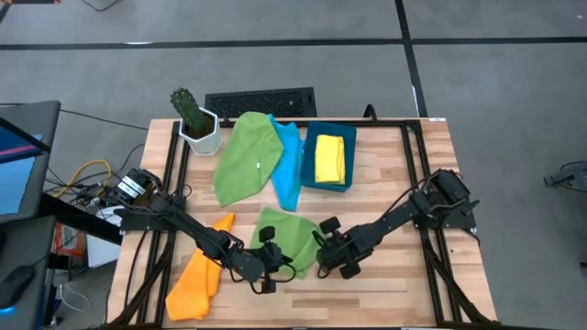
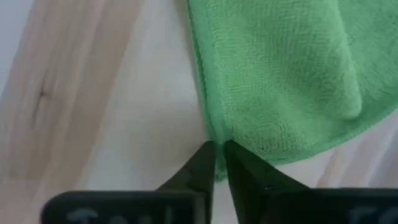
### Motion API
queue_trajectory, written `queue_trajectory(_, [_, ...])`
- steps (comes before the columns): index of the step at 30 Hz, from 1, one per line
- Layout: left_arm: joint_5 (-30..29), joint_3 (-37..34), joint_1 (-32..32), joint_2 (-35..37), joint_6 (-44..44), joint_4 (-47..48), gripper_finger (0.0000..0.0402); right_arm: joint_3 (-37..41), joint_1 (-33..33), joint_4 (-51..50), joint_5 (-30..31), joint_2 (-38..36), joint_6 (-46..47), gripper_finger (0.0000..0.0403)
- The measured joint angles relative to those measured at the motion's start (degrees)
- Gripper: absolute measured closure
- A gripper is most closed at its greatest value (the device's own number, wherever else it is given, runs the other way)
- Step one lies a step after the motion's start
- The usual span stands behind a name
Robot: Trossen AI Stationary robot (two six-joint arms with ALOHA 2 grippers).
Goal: Fold microfiber towels
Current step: Fold the right green towel
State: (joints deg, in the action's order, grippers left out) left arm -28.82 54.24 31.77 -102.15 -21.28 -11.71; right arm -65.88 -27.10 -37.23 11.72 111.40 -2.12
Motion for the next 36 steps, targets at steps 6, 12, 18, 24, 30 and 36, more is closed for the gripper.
queue_trajectory(6, [0.31, 0.00, 0.11, 0.00, -0.11, 1.01, 0.0401, -3.45, -1.54, -4.27, 1.79, 1.07, 0.71, 0.0391])
queue_trajectory(12, [0.44, 0.00, 0.11, 0.02, 0.11, 0.99, 0.0401, -9.36, -0.08, -9.97, 2.86, -0.97, -1.90, 0.0393])
queue_trajectory(18, [1.43, 0.00, 0.11, 0.02, 0.08, 1.18, 0.0401, -13.25, 2.83, -10.72, 5.21, -0.99, -5.47, 0.0385])
queue_trajectory(24, [2.68, 0.00, 0.11, 0.02, -1.06, 1.65, 0.0401, -14.89, 6.19, -9.45, 6.19, -1.02, -9.35, 0.0386])
queue_trajectory(30, [2.81, 0.00, 0.11, 0.02, -1.44, 1.80, 0.0401, -14.89, 9.03, -6.09, 6.00, -1.02, -11.95, 0.0383])
queue_trajectory(36, [3.04, 0.00, 0.11, 0.02, -1.86, 2.13, 0.0401, -14.92, 11.81, -1.72, 4.16, -0.78, -12.37, 0.0372])
